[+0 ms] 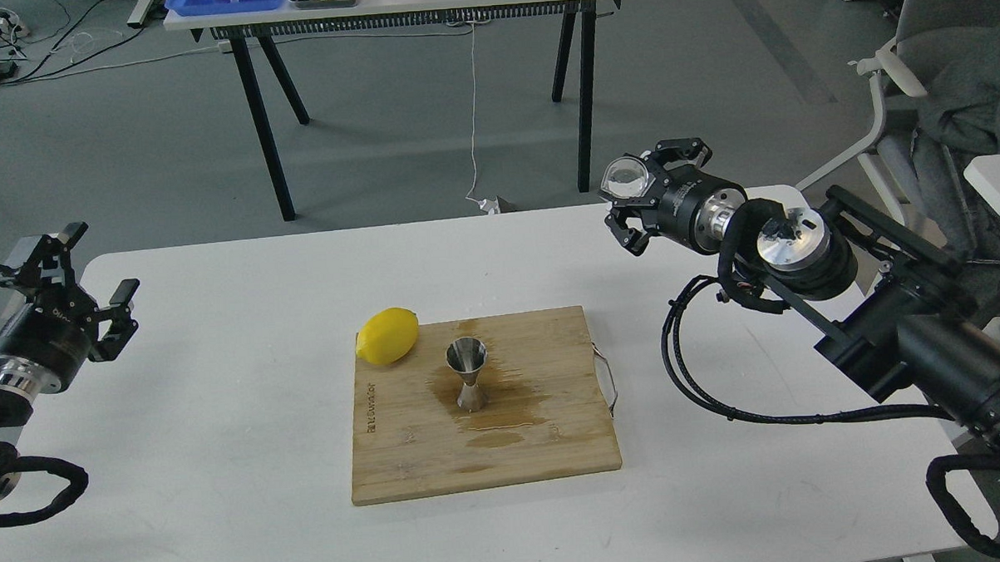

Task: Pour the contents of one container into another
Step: 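Lift the glass cup with the right gripper and move it above the jigger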

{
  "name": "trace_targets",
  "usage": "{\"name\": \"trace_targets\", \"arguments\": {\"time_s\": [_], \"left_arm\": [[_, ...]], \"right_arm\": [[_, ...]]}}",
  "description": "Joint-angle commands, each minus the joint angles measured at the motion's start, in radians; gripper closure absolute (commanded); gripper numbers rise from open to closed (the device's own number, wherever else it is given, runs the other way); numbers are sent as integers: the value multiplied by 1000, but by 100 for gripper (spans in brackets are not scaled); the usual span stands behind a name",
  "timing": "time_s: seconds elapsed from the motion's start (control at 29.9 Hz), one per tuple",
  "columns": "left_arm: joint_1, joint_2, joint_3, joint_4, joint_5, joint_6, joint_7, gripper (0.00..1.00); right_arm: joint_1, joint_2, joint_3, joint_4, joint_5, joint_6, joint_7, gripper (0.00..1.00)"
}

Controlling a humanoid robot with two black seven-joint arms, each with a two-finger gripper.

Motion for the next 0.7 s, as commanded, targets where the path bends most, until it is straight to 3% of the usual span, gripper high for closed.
{"name": "trace_targets", "arguments": {"time_s": [0.0,0.67], "left_arm": [[0,-5,0,0,-1,0,0,1],[0,-24,0,2,1,0,0,1]], "right_arm": [[97,31,-116,-14,-8,16,-1,65],[289,66,-539,102,-166,38,-15,65]]}}
